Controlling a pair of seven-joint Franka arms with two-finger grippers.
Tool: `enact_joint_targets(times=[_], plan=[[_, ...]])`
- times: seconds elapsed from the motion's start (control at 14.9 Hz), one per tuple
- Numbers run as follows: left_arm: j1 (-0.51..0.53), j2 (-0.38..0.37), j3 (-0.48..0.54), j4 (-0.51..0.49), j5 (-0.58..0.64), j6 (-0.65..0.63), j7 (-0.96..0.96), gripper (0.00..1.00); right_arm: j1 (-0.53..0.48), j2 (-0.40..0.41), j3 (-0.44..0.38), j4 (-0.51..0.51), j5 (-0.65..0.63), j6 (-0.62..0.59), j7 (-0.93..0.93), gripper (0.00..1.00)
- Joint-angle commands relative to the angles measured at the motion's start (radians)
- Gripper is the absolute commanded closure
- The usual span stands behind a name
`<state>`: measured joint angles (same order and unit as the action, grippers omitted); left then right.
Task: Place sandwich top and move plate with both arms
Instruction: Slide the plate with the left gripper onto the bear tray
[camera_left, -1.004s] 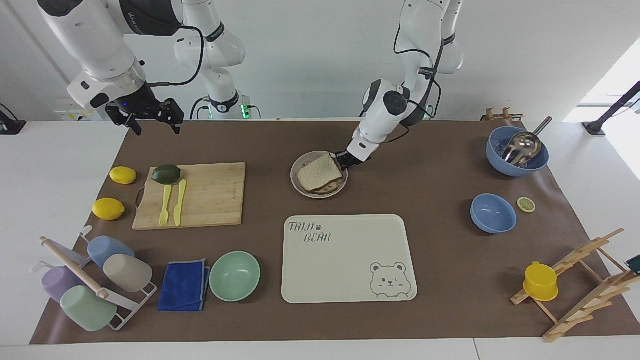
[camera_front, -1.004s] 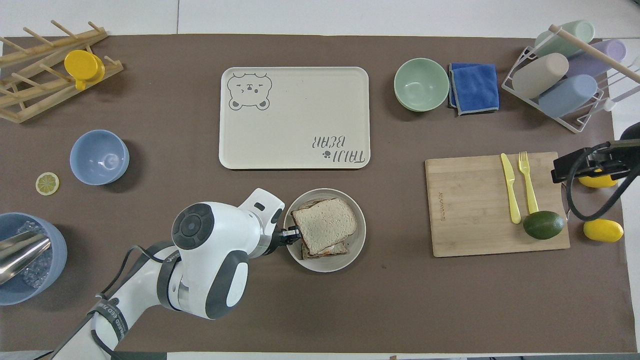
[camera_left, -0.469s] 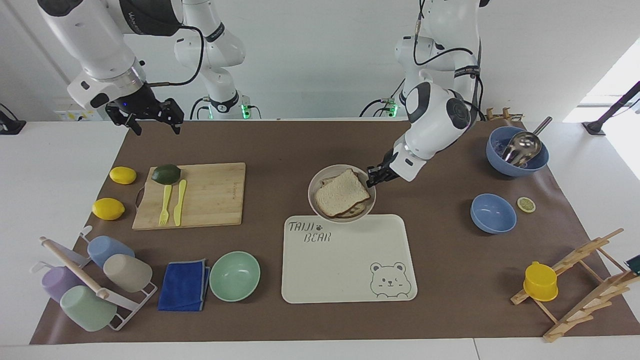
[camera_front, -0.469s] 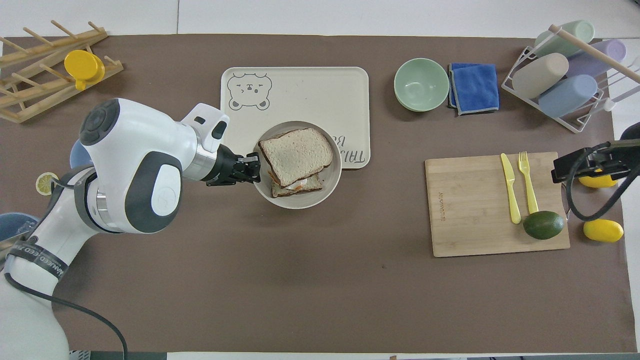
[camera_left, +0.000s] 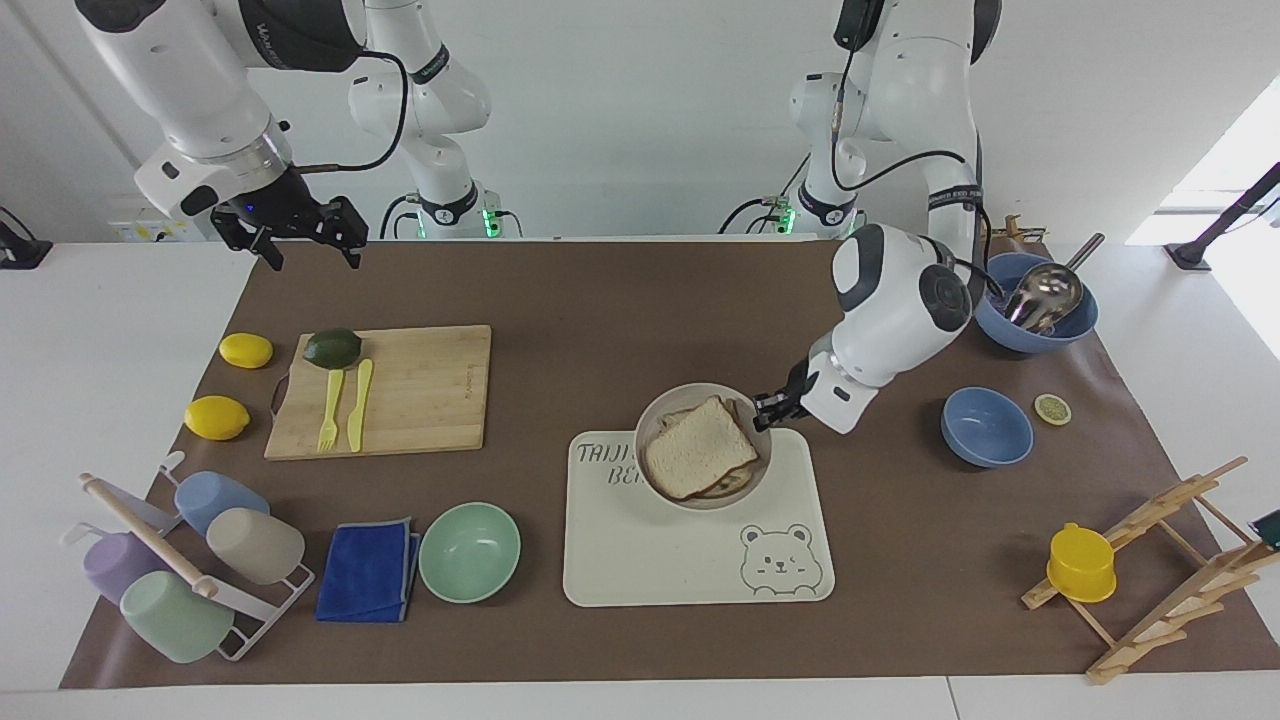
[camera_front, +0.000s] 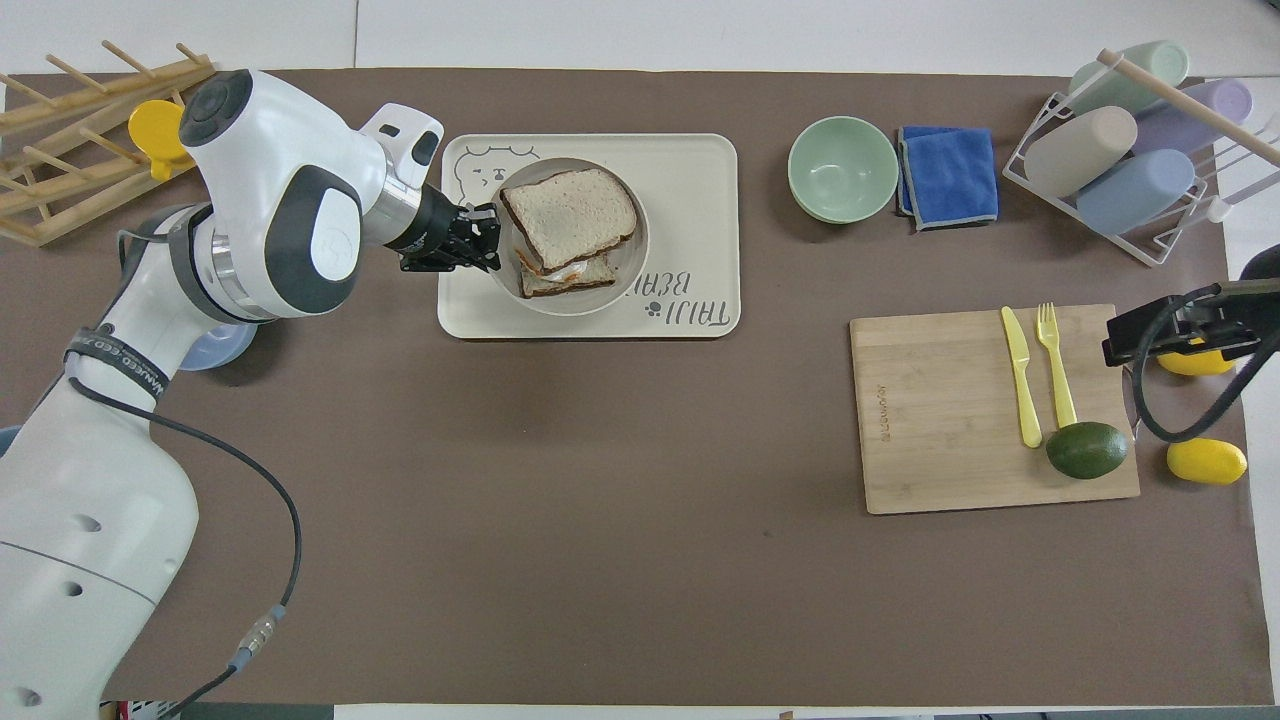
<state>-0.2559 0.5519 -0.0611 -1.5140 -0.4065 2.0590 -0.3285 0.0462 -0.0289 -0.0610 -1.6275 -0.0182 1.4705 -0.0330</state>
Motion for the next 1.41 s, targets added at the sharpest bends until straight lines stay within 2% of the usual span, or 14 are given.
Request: enact_joint_targets(times=[0.0, 0.74, 0.8, 0.87, 0.94, 1.34], plan=[[0.0, 0.029, -0.008, 0.046, 0.023, 0.041, 0.006, 1.0, -0.008, -0.008, 0.003, 0.005, -0.002, -0.019, -0.021, 0.0], [-0.019, 0.019, -0.008, -0.034, 0.023, 0.125, 0.04, 1.0, -0.008, -0.008, 0.003, 0.005, -0.002, -0.019, -0.021, 0.0], [-0.019, 0.017, -0.008, -0.034, 0.023, 0.125, 0.04, 0.74, -0.009, -0.008, 0.003, 0.005, -0.002, -0.019, -0.019, 0.0], [-0.02, 0.016, -0.006, -0.037, 0.023, 0.124, 0.04, 0.1, -0.009, -0.008, 0.003, 0.005, -0.002, -0.019, -0.021, 0.0], [-0.019, 0.016, -0.006, -0.038, 0.023, 0.119, 0.04, 0.0, -0.009, -0.008, 0.004, 0.005, -0.002, -0.019, -0.019, 0.0], [-0.002, 0.014, 0.001, 0.021, 0.07, 0.038, 0.037, 0.0, -0.008, -0.008, 0.003, 0.005, -0.002, -0.019, -0.019, 0.0]])
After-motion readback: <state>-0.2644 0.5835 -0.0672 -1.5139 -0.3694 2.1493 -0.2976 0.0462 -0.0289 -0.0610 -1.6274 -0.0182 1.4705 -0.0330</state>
